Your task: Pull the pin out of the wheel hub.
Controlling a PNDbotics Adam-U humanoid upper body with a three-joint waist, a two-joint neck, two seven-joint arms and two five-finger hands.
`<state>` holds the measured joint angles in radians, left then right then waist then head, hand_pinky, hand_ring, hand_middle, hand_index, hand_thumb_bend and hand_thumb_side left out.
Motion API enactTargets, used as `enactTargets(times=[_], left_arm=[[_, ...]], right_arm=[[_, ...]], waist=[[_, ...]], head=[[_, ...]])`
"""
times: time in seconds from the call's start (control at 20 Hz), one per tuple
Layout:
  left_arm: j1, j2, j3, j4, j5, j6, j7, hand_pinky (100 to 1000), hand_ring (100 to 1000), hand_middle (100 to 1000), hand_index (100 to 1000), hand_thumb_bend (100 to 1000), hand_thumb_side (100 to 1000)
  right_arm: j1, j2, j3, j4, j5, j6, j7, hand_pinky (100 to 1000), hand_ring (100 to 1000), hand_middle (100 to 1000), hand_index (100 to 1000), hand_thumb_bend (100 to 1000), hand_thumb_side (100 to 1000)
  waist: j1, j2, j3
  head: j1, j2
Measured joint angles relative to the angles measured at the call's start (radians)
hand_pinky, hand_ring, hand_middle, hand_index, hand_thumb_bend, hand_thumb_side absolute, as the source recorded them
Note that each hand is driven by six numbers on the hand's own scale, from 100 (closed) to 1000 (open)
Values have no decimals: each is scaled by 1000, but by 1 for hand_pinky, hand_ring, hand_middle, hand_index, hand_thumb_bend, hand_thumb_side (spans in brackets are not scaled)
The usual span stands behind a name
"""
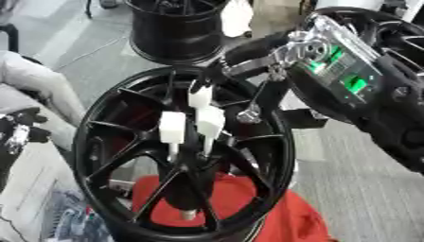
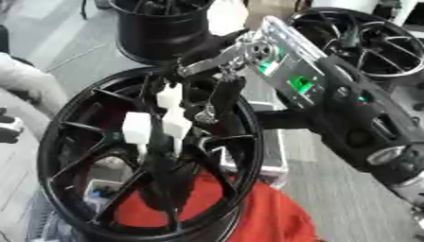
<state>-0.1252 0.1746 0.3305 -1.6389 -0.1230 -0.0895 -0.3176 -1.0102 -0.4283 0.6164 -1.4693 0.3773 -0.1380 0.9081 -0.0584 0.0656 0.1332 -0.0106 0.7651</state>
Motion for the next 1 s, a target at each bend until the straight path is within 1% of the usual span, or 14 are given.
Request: enactTargets(times=[0.25,0.7,1.0], left_arm=[[0,0,0,0,0,0,0,632,611,659,810,100,700],[0,0,0,0,0,0,-1,632,611,659,810,100,700],[0,0,0,0,0,-1,-2,633,612,660,810,100,703]], right_arm=[[8,9,26,33,0,-5,-1,880,933,930,975,100,199],[17,30,57,95,21,-36,-1,874,927,929,977,100,215],[17,50,68,124,40,-59,-1,841,889,901,956,100,203]], waist=[[1,0,3],[1,0,3],[1,0,4]], head=[[0,0],[0,0],[-1,0]])
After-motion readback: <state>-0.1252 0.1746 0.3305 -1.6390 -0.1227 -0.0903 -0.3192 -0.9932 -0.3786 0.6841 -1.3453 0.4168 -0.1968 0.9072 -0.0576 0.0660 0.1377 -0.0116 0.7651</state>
